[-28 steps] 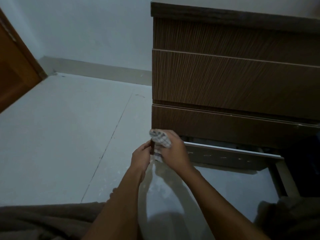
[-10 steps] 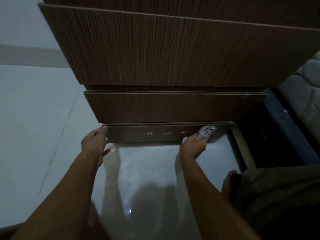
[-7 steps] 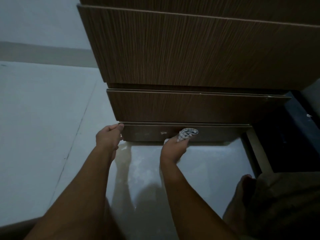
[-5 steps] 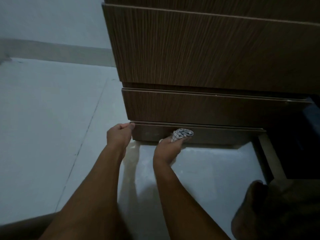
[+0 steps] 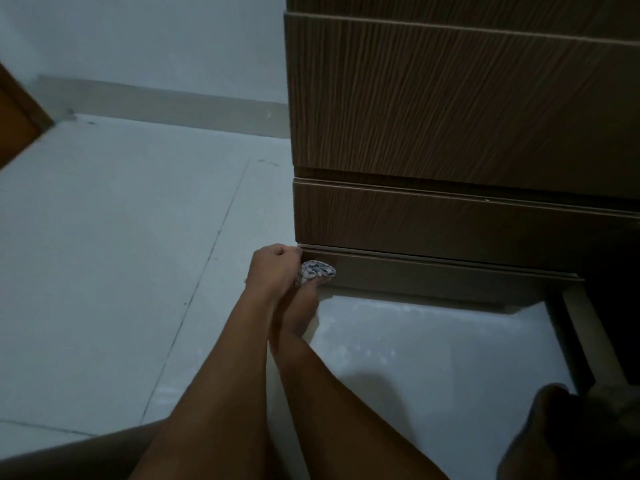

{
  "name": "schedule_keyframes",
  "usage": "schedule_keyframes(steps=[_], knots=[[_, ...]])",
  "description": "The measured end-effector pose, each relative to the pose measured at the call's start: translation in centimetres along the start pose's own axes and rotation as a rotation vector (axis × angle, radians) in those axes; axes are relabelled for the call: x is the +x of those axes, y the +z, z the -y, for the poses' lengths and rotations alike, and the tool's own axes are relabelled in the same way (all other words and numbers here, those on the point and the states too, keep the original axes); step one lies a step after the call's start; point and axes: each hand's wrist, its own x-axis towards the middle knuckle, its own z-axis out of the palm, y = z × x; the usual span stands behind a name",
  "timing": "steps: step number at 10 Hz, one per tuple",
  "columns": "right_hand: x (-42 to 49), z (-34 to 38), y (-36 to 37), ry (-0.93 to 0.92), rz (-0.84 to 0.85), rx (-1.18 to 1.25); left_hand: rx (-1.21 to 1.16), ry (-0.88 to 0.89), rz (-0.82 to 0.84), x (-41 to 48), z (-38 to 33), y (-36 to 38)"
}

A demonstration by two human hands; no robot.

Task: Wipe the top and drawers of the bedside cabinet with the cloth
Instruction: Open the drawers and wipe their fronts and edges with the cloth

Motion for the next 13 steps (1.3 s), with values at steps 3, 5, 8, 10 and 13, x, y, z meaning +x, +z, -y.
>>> schedule_keyframes(steps=[3, 5, 8, 10, 13], knots=[[1.1, -0.6, -6.6, 0.09, 0.625, -0.333, 0.102, -0.061, -0.041, -1.0, -0.8, -0.3], [1.3, 0.6, -15.9, 0.126, 0.307, -0.013, -0.054, 0.088, -0.114, -2.8, -1.1, 0.9], [1.8, 6.0, -24.6, -0.047, -0.453, 0.27, -0.115, 0.314, -0.293, -7.9, -5.0, 1.2], [4.6, 11.3, -28.8, -0.267, -0.433, -0.172, -0.088, 0.309, -0.272, -8.4, -6.6, 0.1], [5.4, 14.2, -28.8, -0.336, -0.271, -0.629, -0.11, 0.234, -0.205, -8.4, -7.3, -0.4]])
